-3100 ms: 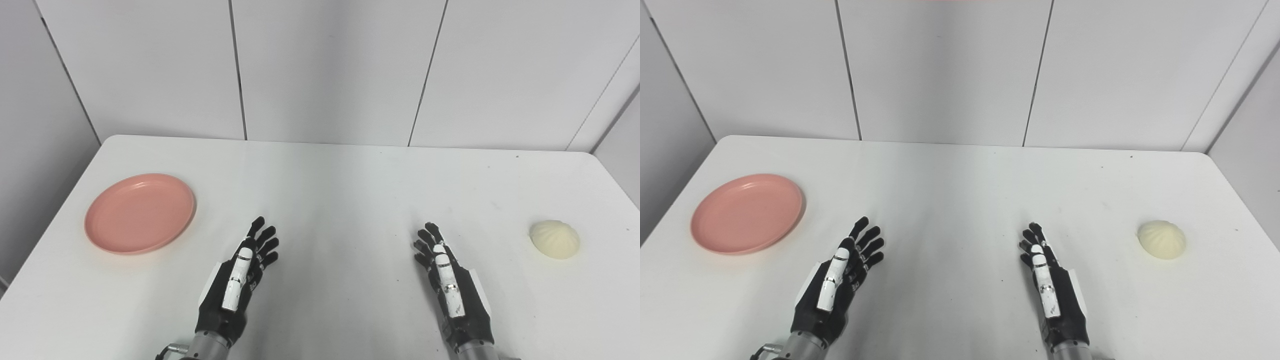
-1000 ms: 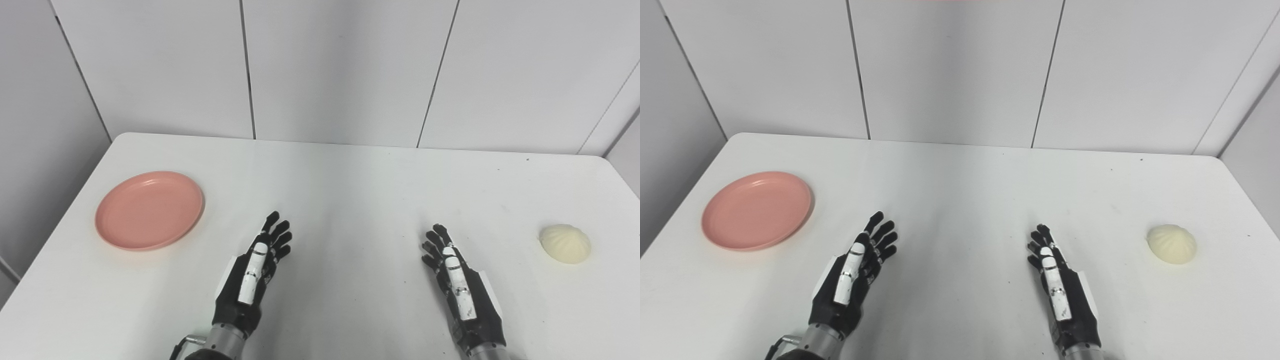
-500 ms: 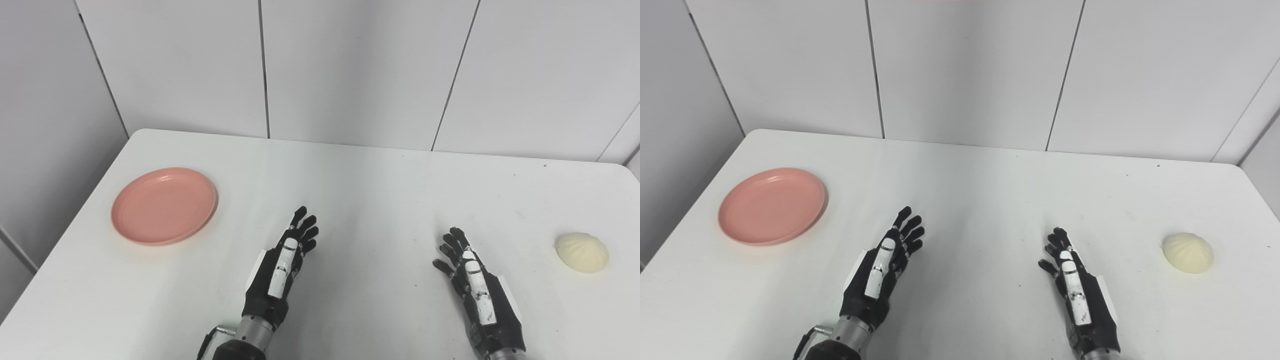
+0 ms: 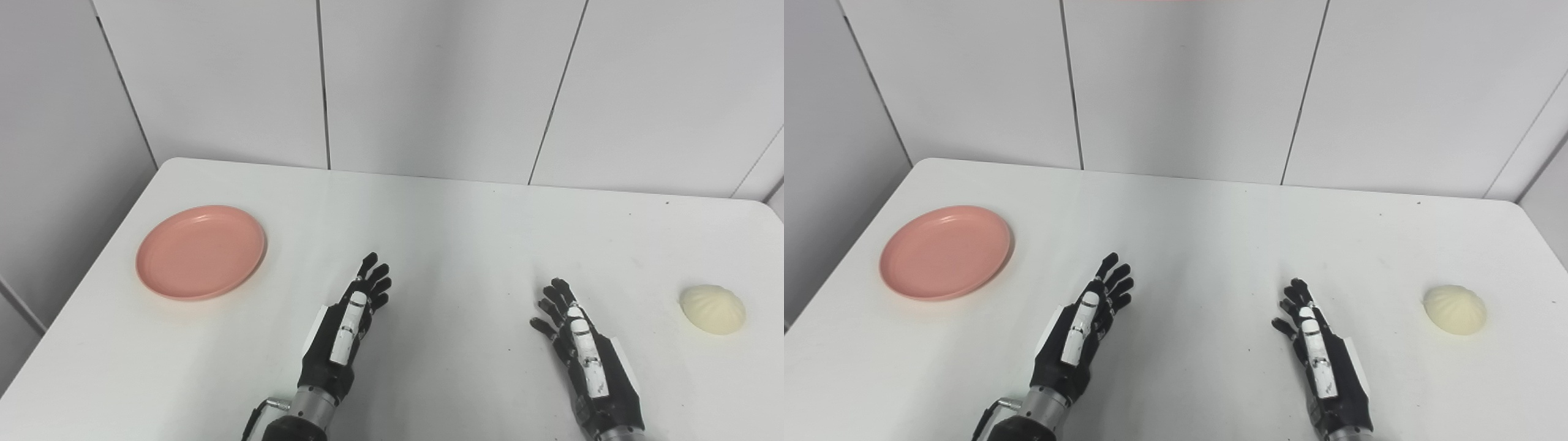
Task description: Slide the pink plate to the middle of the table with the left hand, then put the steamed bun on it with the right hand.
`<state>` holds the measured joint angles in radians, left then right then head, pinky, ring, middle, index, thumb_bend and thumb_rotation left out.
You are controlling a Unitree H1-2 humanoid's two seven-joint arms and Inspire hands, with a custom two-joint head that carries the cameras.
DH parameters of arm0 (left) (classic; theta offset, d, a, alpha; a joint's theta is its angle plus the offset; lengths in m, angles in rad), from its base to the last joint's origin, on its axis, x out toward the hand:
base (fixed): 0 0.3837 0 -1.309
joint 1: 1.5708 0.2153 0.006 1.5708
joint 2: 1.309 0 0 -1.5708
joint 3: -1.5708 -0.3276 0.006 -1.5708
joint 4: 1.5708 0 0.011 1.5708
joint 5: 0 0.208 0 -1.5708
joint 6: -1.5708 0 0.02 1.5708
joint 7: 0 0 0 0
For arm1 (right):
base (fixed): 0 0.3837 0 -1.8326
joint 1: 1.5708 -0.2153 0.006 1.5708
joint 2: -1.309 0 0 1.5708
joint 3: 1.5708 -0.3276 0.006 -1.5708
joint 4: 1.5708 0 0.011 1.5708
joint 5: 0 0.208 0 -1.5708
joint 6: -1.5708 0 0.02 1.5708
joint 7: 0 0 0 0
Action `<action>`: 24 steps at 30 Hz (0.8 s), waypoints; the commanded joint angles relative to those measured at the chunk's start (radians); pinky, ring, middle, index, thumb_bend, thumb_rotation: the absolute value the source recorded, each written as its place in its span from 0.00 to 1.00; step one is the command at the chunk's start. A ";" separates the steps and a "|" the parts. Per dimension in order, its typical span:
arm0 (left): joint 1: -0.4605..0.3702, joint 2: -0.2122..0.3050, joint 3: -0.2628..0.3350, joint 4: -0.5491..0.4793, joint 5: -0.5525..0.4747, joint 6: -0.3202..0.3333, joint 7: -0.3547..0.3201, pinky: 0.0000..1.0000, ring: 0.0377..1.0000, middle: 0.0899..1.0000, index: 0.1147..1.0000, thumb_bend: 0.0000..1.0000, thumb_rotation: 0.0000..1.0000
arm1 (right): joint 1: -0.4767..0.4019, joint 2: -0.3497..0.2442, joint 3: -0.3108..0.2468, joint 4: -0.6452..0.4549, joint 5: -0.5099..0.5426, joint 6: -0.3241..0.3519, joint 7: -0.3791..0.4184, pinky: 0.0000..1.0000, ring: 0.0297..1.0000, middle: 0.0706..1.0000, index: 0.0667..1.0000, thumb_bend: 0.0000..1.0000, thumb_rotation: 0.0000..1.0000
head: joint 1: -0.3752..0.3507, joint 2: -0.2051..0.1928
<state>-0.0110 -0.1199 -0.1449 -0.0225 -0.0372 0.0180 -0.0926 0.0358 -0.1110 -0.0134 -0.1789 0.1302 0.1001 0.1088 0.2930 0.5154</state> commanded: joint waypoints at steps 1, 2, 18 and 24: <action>0.045 0.000 -0.006 0.014 0.000 0.036 0.002 0.95 0.94 0.95 0.95 0.43 1.00 | -0.006 0.002 -0.004 0.008 -0.010 -0.028 -0.005 0.95 0.93 0.94 0.94 0.22 1.00 | -0.002 0.000; 0.051 0.001 -0.010 0.005 0.001 0.037 0.000 0.95 0.94 0.95 0.95 0.43 1.00 | -0.007 0.003 -0.004 0.009 -0.010 -0.028 -0.005 0.95 0.93 0.94 0.94 0.22 1.00 | -0.003 0.000; 0.122 0.001 -0.064 -0.268 0.008 0.117 -0.006 0.94 0.93 0.94 0.95 0.49 1.00 | -0.016 0.010 -0.002 0.030 -0.020 -0.041 -0.009 0.93 0.92 0.93 0.93 0.22 1.00 | -0.005 -0.014; 0.133 -0.009 -0.063 -0.395 -0.011 0.190 0.002 0.96 0.94 0.95 0.94 0.48 1.00 | -0.021 0.007 -0.005 0.039 -0.016 -0.039 -0.008 0.94 0.92 0.93 0.93 0.21 1.00 | -0.004 -0.016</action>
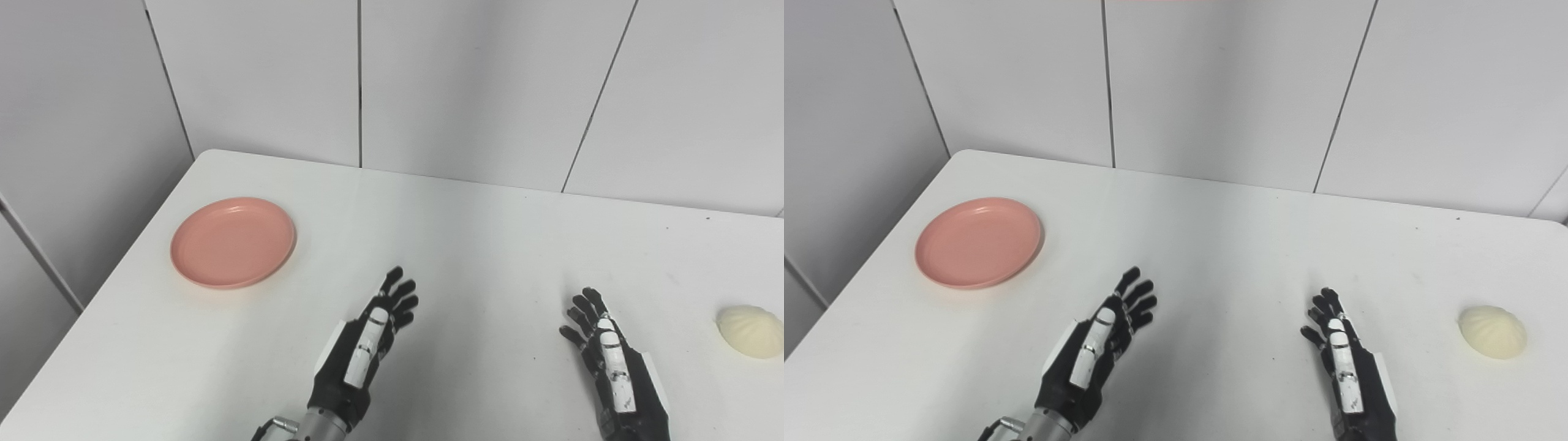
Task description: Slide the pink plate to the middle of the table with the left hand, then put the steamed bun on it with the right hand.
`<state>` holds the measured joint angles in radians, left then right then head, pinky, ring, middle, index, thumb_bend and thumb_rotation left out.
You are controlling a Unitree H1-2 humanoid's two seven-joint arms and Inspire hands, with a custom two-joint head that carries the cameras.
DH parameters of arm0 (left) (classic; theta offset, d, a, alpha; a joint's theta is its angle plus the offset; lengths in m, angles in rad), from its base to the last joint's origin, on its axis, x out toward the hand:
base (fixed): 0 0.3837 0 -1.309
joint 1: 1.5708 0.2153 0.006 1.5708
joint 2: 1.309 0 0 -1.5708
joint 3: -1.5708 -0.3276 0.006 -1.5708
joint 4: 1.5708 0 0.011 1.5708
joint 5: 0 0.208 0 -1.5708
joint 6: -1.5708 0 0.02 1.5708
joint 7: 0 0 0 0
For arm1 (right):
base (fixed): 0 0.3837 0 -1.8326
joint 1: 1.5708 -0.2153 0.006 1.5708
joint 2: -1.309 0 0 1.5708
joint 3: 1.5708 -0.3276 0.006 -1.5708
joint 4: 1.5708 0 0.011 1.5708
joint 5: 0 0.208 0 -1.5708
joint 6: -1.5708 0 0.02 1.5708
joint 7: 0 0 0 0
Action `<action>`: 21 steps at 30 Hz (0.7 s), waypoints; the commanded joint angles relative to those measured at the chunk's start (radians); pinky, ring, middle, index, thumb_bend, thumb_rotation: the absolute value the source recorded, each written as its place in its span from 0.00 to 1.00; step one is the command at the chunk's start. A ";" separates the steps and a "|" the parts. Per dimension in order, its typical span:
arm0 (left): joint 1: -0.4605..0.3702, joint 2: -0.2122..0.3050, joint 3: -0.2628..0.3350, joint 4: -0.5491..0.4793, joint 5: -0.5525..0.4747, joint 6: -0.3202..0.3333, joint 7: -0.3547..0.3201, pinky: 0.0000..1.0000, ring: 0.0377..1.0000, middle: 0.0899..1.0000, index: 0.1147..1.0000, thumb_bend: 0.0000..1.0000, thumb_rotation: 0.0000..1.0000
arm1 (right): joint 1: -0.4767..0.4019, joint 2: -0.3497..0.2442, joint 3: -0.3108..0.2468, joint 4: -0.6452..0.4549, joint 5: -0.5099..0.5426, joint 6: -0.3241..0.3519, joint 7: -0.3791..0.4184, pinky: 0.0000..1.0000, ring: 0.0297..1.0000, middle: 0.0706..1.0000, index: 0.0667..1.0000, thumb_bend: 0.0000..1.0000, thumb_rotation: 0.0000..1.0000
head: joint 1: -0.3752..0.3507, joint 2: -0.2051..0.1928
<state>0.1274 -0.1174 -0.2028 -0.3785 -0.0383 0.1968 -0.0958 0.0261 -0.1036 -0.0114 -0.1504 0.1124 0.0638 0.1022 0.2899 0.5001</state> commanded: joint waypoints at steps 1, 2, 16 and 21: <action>-0.008 -0.016 -0.002 -0.063 -0.013 0.025 0.009 0.96 0.94 0.95 0.94 0.47 1.00 | -0.012 -0.001 -0.009 0.013 0.003 -0.003 -0.002 0.94 0.92 0.93 0.93 0.21 1.00 | 0.001 -0.001; -0.012 -0.018 0.002 -0.088 -0.017 0.036 0.014 0.96 0.93 0.94 0.94 0.47 1.00 | -0.013 -0.002 -0.010 0.015 0.004 -0.003 -0.002 0.93 0.92 0.93 0.93 0.22 1.00 | 0.001 -0.001; -0.145 0.011 0.131 -0.254 -0.102 0.160 0.056 0.94 0.94 0.94 0.93 0.44 1.00 | -0.019 -0.006 -0.015 0.024 0.020 0.000 0.004 0.95 0.93 0.93 0.93 0.23 1.00 | 0.015 -0.009; -0.229 0.023 0.189 -0.255 -0.098 0.191 0.089 0.95 0.93 0.93 0.92 0.43 1.00 | -0.020 -0.007 -0.017 0.029 0.023 0.000 0.006 0.95 0.93 0.94 0.93 0.24 1.00 | 0.019 -0.013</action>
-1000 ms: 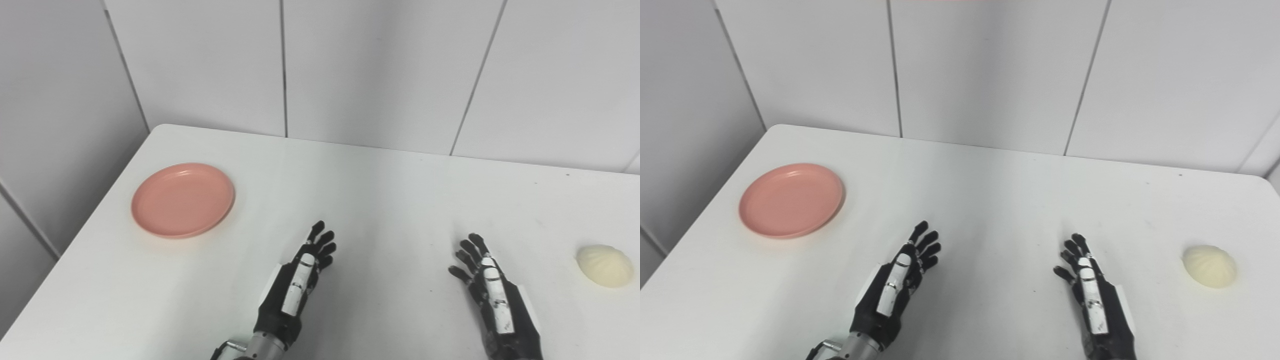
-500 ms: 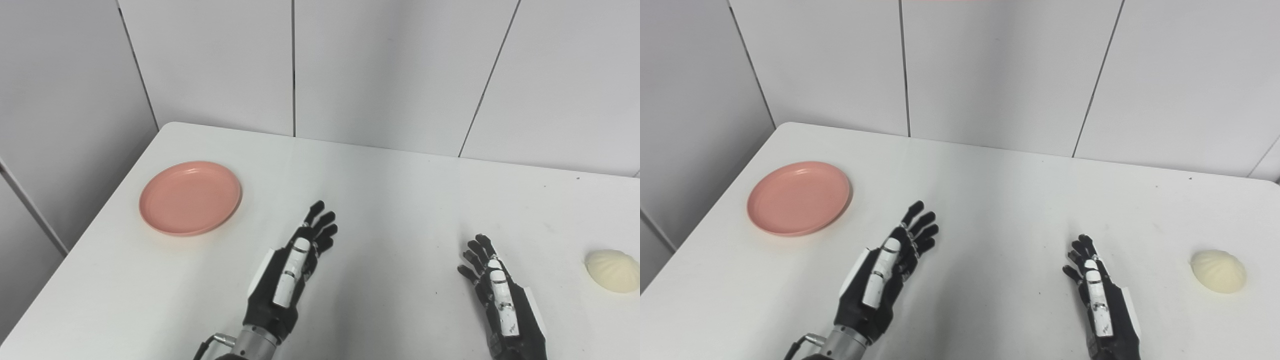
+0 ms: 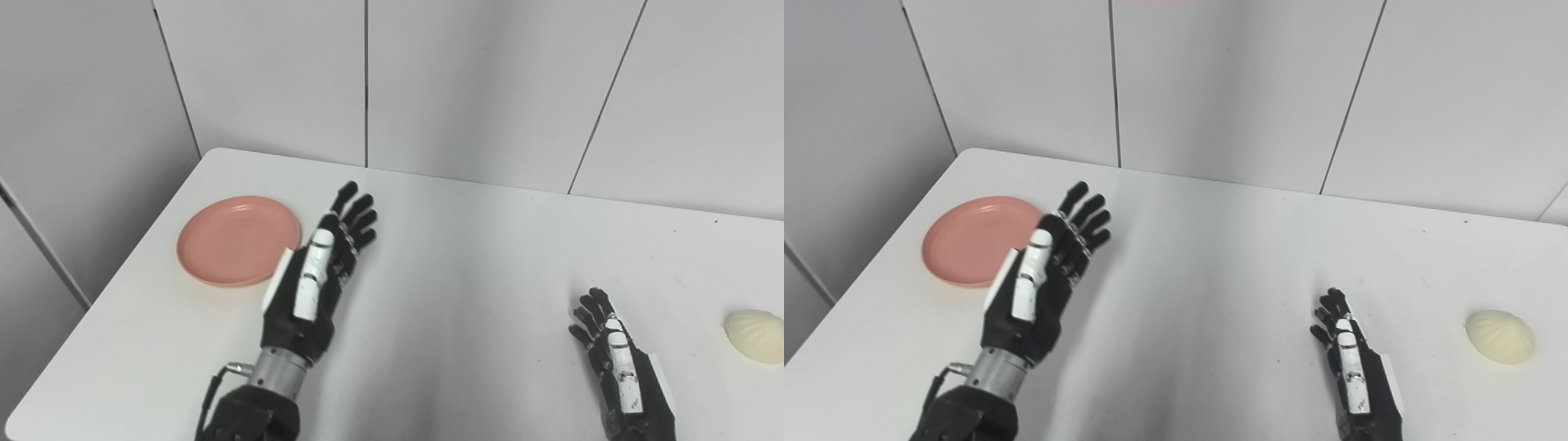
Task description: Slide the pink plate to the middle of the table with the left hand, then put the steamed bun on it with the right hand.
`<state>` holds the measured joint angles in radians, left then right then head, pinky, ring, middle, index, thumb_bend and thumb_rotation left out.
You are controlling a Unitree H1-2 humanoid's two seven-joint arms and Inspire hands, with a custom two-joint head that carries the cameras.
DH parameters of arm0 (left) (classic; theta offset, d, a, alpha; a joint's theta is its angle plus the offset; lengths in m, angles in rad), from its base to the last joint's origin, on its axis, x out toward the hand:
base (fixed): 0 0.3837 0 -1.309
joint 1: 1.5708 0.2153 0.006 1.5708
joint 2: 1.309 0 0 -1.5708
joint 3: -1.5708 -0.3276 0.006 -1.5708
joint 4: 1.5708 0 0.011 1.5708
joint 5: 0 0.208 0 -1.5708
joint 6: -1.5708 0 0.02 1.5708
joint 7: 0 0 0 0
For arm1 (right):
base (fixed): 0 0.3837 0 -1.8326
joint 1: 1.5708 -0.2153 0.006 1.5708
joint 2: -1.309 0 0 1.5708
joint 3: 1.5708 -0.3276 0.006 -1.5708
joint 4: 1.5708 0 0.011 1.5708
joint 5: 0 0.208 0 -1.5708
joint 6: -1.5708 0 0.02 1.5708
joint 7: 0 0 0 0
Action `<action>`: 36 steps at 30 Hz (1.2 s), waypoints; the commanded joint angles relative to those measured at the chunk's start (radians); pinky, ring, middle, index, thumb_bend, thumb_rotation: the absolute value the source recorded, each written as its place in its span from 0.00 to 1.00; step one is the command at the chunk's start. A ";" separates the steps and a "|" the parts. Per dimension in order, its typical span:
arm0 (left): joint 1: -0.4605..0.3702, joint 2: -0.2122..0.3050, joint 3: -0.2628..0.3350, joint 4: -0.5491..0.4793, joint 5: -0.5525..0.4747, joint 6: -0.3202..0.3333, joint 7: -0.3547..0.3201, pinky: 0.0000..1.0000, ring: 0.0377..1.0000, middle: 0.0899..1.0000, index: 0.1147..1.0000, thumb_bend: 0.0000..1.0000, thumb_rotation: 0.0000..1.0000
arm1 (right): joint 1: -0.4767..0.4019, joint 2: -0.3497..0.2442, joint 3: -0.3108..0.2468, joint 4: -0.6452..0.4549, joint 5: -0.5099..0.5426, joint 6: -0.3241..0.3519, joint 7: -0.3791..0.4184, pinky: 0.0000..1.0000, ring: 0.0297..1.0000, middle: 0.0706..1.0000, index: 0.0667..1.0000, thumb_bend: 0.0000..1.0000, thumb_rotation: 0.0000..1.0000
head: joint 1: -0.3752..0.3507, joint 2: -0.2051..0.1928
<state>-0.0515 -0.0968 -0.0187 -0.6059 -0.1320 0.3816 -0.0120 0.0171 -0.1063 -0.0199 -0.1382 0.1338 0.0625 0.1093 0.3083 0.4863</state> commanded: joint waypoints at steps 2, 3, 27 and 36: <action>-0.085 0.009 0.024 -0.016 -0.007 0.018 0.020 0.96 0.93 0.93 0.92 0.43 1.00 | -0.012 -0.005 -0.009 0.020 0.003 -0.001 0.001 0.95 0.93 0.94 0.93 0.24 1.00 | 0.004 -0.002; -0.101 0.012 0.033 -0.009 -0.007 0.023 0.027 0.96 0.93 0.93 0.92 0.43 1.00 | -0.012 -0.006 -0.010 0.021 0.004 -0.001 0.001 0.95 0.93 0.94 0.93 0.24 1.00 | 0.004 -0.002; -0.466 0.177 0.277 0.386 -0.053 -0.081 0.078 0.91 0.90 0.90 0.89 0.44 1.00 | -0.012 -0.026 -0.027 0.035 0.012 -0.022 0.022 0.94 0.92 0.93 0.93 0.24 1.00 | 0.019 0.000; -0.479 0.230 0.369 0.478 -0.100 -0.141 0.103 0.91 0.91 0.91 0.89 0.44 1.00 | -0.012 -0.035 -0.040 0.044 0.019 -0.029 0.027 0.94 0.92 0.93 0.93 0.23 1.00 | 0.034 -0.003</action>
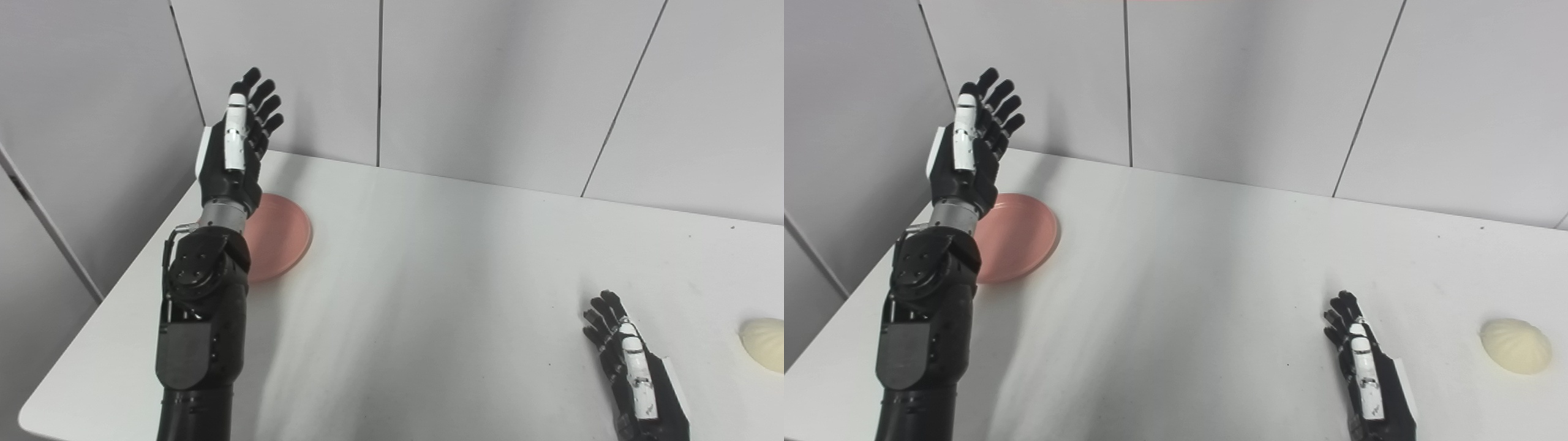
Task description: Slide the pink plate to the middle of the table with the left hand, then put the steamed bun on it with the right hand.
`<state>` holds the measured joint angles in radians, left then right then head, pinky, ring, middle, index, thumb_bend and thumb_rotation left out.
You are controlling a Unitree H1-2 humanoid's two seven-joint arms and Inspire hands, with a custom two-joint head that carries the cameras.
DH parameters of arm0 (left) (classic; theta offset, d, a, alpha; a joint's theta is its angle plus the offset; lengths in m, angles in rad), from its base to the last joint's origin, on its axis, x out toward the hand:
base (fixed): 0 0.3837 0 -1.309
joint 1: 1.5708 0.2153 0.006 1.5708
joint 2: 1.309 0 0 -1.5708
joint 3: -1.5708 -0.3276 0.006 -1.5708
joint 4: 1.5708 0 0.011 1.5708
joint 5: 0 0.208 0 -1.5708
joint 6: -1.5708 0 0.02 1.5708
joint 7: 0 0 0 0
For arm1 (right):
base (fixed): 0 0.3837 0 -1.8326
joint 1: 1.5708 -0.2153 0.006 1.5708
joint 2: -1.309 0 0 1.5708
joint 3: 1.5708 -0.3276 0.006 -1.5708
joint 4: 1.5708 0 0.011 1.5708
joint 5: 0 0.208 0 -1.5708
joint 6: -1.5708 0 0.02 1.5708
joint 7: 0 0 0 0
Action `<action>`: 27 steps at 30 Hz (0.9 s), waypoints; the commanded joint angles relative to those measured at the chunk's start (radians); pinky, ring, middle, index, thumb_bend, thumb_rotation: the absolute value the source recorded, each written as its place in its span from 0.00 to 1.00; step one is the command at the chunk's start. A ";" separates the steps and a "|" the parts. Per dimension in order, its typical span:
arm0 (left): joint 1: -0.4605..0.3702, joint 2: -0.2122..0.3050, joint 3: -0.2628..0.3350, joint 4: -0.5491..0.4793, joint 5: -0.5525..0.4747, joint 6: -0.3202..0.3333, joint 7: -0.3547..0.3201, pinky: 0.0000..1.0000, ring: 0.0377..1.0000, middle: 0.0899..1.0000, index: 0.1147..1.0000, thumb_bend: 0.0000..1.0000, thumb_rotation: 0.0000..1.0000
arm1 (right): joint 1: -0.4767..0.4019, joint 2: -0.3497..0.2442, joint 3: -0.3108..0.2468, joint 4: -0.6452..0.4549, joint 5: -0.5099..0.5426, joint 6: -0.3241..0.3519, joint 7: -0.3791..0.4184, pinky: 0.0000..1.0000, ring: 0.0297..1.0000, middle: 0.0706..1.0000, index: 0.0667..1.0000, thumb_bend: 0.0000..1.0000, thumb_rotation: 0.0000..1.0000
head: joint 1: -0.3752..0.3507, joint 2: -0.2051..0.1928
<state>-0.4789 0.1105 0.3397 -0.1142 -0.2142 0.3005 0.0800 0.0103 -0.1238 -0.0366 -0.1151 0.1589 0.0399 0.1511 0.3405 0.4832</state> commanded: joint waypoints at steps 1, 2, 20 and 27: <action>-0.051 0.027 0.020 -0.003 -0.023 -0.069 0.012 0.91 0.91 0.90 0.88 0.44 1.00 | -0.005 -0.018 -0.024 0.020 -0.007 -0.004 -0.016 0.94 0.92 0.93 0.92 0.23 1.00 | 0.004 0.001; -0.050 0.033 0.029 0.008 -0.027 -0.079 0.010 0.91 0.91 0.90 0.88 0.44 1.00 | -0.005 -0.018 -0.025 0.019 -0.009 -0.003 -0.017 0.93 0.91 0.92 0.92 0.23 1.00 | 0.004 0.001; -0.009 0.073 0.111 0.121 -0.095 -0.165 0.039 0.90 0.87 0.87 0.85 0.43 1.00 | -0.007 -0.017 -0.036 0.019 0.015 0.006 -0.009 0.96 0.93 0.93 0.93 0.24 1.00 | 0.030 0.007; 0.014 0.103 0.128 0.174 -0.130 -0.200 0.018 0.93 0.89 0.89 0.88 0.45 1.00 | -0.009 -0.019 -0.037 0.016 0.019 0.015 -0.008 0.96 0.93 0.94 0.93 0.24 1.00 | 0.039 0.007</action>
<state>-0.4339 0.1842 0.4641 0.0679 -0.3324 0.1405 0.1082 0.0043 -0.1263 -0.0539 -0.1108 0.1789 0.0408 0.1558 0.3758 0.4893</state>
